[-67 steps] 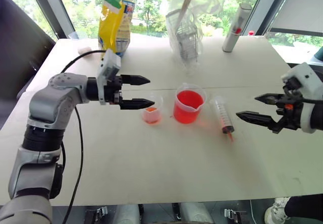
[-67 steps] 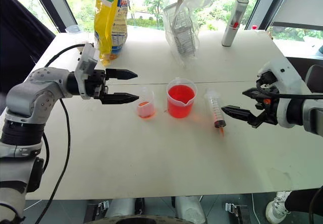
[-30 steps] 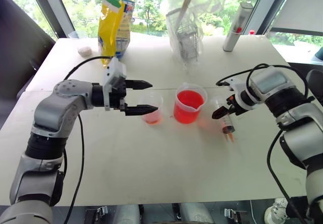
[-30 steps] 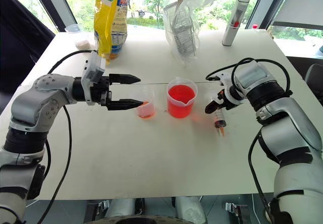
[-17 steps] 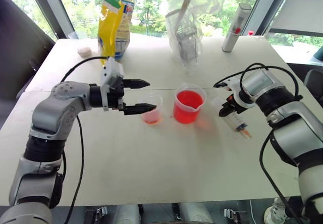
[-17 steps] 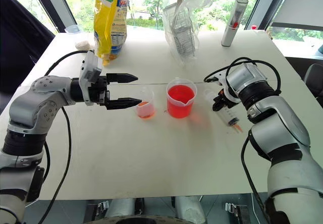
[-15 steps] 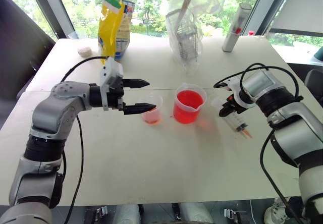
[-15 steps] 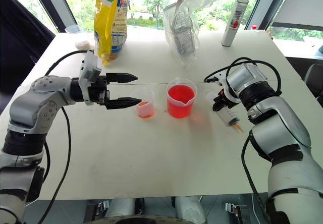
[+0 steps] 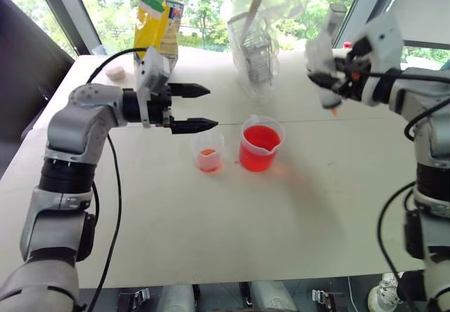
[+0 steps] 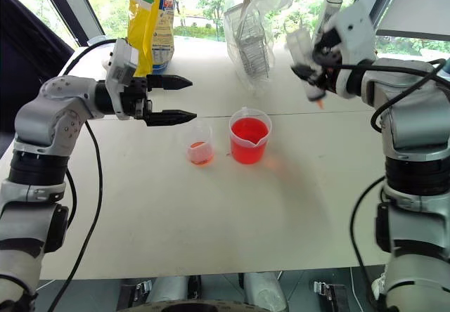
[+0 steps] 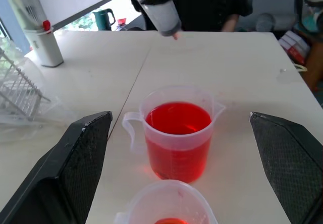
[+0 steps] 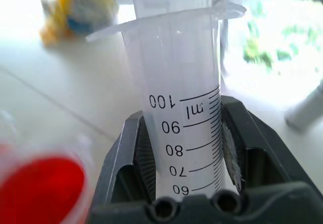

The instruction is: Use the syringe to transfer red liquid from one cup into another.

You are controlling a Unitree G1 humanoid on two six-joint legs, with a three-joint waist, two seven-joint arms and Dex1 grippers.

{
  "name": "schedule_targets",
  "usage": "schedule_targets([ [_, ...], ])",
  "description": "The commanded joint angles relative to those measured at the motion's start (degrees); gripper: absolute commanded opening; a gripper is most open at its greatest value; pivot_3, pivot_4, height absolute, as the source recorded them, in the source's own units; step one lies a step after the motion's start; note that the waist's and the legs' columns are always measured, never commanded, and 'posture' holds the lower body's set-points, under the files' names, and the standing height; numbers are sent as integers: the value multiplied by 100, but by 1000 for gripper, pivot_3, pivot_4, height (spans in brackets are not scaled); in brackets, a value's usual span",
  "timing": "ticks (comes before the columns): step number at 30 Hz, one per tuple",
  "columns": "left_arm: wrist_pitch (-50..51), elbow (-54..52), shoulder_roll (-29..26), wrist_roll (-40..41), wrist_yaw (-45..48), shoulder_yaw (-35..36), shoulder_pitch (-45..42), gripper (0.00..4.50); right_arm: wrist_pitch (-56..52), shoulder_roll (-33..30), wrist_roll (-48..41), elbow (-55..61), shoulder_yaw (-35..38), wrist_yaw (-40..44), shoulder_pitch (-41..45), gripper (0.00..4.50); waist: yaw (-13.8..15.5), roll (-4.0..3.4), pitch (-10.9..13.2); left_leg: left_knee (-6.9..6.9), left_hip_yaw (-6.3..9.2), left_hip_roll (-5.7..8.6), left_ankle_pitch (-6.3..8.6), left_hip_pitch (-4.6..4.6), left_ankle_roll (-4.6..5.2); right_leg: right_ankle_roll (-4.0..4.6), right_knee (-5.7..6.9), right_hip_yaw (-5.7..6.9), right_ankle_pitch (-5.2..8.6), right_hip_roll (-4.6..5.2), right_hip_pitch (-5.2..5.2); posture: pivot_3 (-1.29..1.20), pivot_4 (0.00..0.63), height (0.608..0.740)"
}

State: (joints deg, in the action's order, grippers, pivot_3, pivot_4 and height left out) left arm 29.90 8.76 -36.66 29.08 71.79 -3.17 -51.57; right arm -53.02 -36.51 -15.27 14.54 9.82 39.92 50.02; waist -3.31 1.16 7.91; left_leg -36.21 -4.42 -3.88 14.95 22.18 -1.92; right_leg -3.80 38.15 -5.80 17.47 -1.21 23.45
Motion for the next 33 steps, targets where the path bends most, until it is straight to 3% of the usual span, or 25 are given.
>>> schedule_targets([
  [1, -161, 303, -8, -42, 234, 88, -418, 4500, 344, 467, -298, 402, 222, -469, 149, 1387, 5, 0, 0, -1, 0, 0, 0, 2, -1, 0, -1, 0, 0, 1, 1, 0, 150, 739],
  [5, -306, 560, 104, -144, 336, 43, -675, 4500, 447, 1061, -850, 870, 286, -598, -369, 1387, 46, 1, -1, -2, -1, 2, 0, 7, -1, 0, -8, -1, 0, 9, -1, 0, 150, 739],
  [13, -570, 1323, 510, -334, 466, -11, -1420, 4500, 933, 1765, -931, 1279, -162, -1072, -1473, 1387, 87, 2, -2, -9, -1, 7, -1, 17, -2, 0, -9, 9, 0, 14, 0, 0, 150, 739],
  [22, -817, 1879, 1215, -524, 473, -52, -1859, 4500, 1723, 1793, -653, 939, -584, -1145, -2099, 1387, 69, 2, -2, -5, 3, 5, -1, 14, -1, 0, -8, 8, 0, 4, 1, 0, 150, 739],
  [33, -814, 2141, 1683, -686, 405, -85, -1943, 4500, 2253, 1748, -441, 621, -832, -1174, -2381, 1387, 76, 2, -2, -6, 3, 5, -1, 13, -2, 0, -7, 6, 0, 4, 0, 0, 150, 739],
])
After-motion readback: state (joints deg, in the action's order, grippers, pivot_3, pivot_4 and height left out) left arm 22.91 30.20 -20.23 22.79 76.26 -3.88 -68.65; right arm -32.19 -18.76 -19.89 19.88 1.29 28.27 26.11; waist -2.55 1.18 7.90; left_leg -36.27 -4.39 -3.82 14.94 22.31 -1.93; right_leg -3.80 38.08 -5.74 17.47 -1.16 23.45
